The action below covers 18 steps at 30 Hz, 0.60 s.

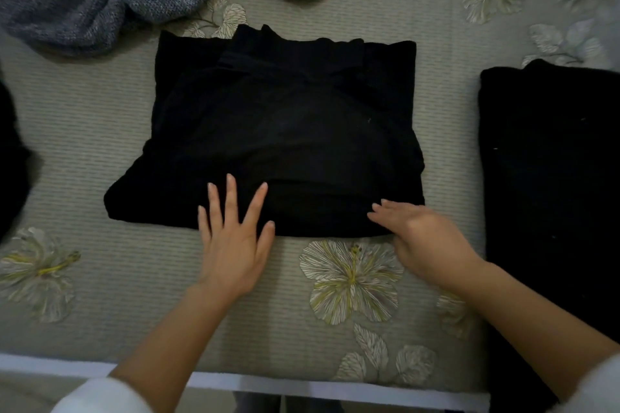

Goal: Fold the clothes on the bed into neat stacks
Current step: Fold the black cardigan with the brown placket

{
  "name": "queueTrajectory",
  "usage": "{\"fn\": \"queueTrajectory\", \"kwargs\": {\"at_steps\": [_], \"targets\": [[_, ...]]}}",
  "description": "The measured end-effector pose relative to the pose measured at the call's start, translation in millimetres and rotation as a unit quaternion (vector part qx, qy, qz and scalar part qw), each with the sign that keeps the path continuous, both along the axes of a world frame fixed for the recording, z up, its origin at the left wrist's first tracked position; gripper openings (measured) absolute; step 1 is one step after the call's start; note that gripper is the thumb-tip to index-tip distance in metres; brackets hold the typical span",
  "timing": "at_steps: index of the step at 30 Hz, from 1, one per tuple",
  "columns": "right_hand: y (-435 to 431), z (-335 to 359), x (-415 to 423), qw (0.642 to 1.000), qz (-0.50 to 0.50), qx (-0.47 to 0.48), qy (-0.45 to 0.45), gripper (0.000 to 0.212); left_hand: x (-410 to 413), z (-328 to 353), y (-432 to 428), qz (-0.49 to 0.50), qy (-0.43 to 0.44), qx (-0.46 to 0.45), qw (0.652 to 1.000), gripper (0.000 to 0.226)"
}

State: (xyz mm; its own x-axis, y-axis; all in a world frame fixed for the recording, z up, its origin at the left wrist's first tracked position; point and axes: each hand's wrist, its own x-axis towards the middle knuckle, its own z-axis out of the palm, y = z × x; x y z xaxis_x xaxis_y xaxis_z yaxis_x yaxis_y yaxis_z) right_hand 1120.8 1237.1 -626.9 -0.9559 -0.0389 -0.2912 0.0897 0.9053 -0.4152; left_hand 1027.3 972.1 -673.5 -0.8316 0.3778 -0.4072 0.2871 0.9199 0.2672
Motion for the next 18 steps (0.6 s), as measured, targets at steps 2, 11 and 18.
{"fn": "queueTrajectory", "kwargs": {"at_steps": [2,11,18], "targets": [[6.7,6.2,-8.1,0.974,-0.162,-0.142,-0.068,0.047,5.0,6.6,7.4,-0.032,0.002,0.012,0.999,0.072],[65.2,-10.2,-80.0,0.827,-0.516,-0.215,-0.059,0.047,64.1,12.5,116.6,-0.278,0.048,0.068,0.957,0.079],[44.7,-11.9,-125.5,0.837,-0.483,-0.24,-0.095,0.035,56.3,14.4,145.6,-0.211,-0.028,0.084,0.973,0.064]]}}
